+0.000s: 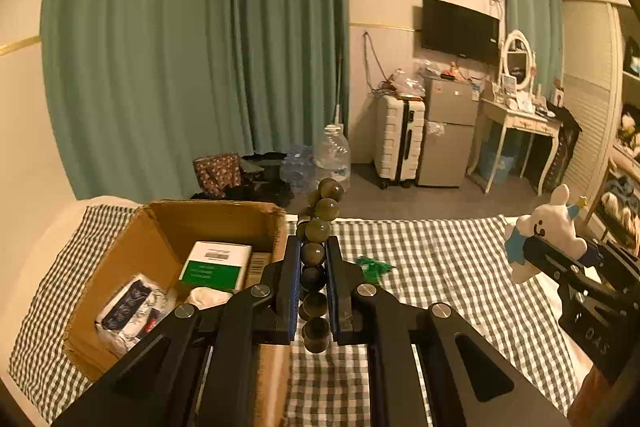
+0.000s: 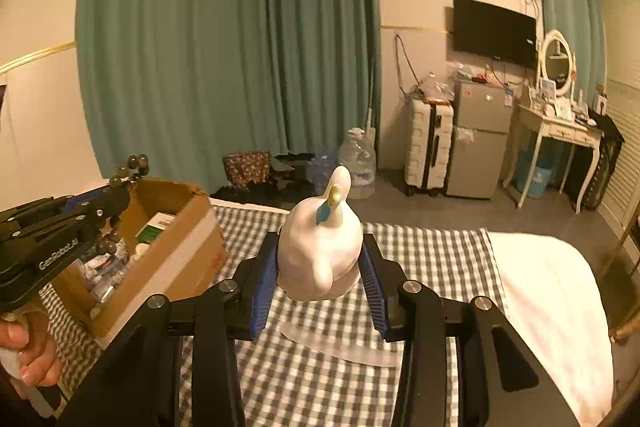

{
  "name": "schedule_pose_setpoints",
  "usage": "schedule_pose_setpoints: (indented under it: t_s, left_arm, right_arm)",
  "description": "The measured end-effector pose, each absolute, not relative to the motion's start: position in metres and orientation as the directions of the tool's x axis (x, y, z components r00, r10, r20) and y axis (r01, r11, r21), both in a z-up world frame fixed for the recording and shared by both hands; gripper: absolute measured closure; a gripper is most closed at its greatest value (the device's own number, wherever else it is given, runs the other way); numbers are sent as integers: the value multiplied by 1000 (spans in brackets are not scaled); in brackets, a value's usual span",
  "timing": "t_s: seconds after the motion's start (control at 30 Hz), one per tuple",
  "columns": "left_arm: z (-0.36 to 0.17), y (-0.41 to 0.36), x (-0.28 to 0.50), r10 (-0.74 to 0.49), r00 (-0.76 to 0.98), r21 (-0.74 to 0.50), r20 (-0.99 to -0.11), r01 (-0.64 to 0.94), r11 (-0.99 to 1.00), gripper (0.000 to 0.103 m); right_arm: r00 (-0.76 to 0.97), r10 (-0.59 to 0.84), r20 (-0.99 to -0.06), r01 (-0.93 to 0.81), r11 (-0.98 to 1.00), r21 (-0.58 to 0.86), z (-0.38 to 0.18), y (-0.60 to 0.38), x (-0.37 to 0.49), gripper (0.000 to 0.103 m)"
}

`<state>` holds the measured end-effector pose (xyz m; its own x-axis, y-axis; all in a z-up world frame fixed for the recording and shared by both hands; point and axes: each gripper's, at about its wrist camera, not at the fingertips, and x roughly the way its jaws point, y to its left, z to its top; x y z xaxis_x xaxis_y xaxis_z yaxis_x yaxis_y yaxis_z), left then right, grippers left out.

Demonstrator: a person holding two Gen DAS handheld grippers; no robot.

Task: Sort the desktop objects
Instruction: 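Carry the bead bracelet and white figurine over into the cardboard box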

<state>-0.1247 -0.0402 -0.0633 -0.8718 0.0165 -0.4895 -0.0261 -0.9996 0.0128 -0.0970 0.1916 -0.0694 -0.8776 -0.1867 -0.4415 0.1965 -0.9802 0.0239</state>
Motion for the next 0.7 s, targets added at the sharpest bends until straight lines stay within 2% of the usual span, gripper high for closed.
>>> schedule_pose_setpoints:
  t_s: [0.13, 0.27, 0.7]
  left_arm:
    - [-59, -58, -126, -13, -874, 21, -486, 3, -1000, 92]
    - [-56, -71, -124, -55, -891, 99, -451, 12, -995, 92]
    - [-50, -134, -115, -84, -903, 111, -421, 41, -993, 92]
  right_arm:
    - [-878, -208, -432, 226, -974, 10, -66, 171, -95, 63]
    - [-872, -238, -428, 252, -967, 26, -62, 149, -98, 64]
    - [-855, -313, -414, 332, -943, 27, -51, 79, -107, 64]
